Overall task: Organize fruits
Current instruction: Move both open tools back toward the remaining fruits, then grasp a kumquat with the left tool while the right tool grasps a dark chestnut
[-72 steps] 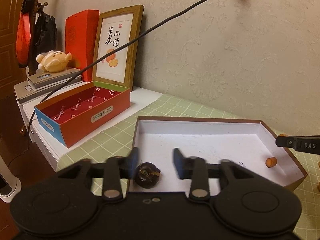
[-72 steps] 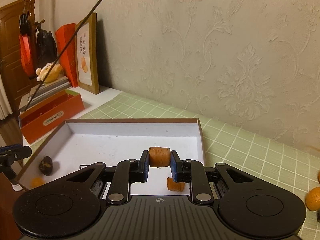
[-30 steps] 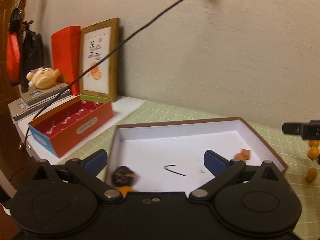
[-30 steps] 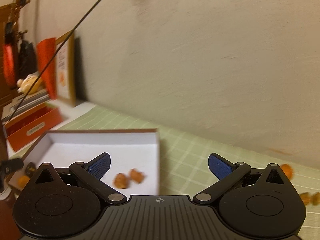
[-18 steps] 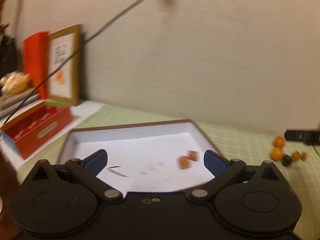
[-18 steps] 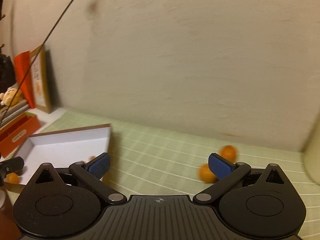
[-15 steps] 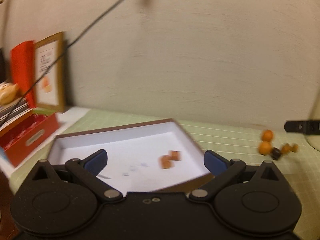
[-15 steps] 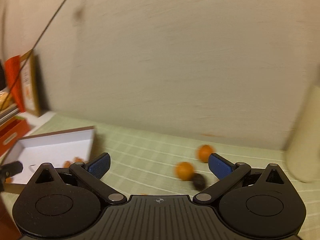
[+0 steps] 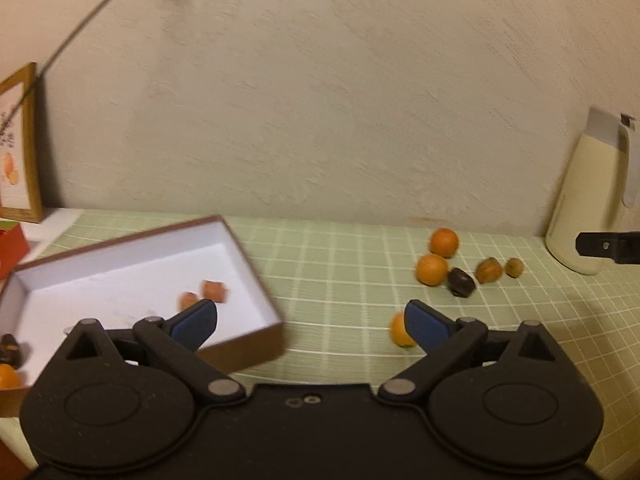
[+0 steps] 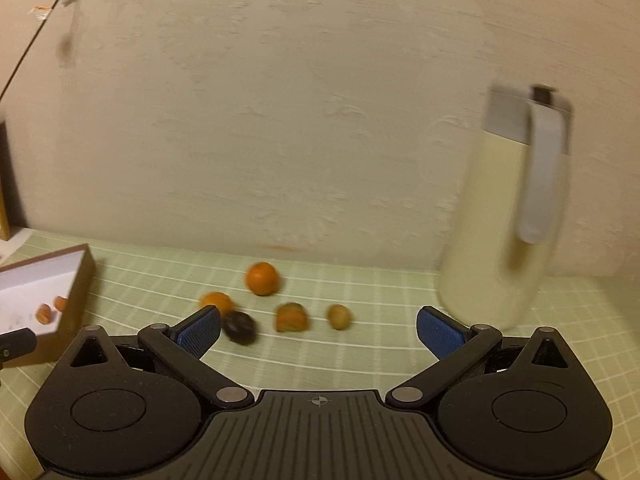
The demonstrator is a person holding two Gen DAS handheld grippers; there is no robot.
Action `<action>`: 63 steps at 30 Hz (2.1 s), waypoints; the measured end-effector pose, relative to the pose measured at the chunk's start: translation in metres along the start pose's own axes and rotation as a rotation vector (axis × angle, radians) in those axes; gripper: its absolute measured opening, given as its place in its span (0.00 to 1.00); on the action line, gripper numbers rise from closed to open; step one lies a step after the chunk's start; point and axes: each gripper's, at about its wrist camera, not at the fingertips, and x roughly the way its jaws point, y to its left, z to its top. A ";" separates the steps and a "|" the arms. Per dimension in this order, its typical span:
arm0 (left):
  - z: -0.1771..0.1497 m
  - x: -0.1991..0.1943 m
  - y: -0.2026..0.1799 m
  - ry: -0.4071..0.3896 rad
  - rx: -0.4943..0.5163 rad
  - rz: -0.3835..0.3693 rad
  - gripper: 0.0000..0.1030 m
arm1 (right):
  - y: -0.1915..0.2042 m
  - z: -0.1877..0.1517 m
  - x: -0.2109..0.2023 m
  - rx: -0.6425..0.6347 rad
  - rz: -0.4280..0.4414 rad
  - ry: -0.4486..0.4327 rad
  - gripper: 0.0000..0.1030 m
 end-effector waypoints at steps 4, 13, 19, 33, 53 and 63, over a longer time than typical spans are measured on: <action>-0.003 0.012 -0.021 0.024 0.006 -0.028 0.82 | -0.022 -0.005 -0.007 0.012 -0.027 0.006 1.00; -0.011 0.051 -0.056 0.095 0.044 -0.076 0.66 | -0.064 -0.023 -0.013 0.039 -0.082 0.045 1.00; -0.015 0.074 -0.068 0.124 0.033 -0.074 0.54 | -0.086 -0.044 -0.007 0.053 -0.103 0.079 1.00; -0.018 0.104 -0.073 0.161 0.034 -0.047 0.21 | -0.100 -0.052 0.003 0.102 -0.038 0.063 1.00; -0.002 0.046 -0.020 0.066 -0.015 -0.009 0.21 | -0.027 -0.042 0.065 0.036 0.066 0.062 1.00; -0.005 0.025 0.012 0.058 -0.019 0.021 0.21 | 0.012 -0.042 0.092 -0.044 0.144 0.095 0.79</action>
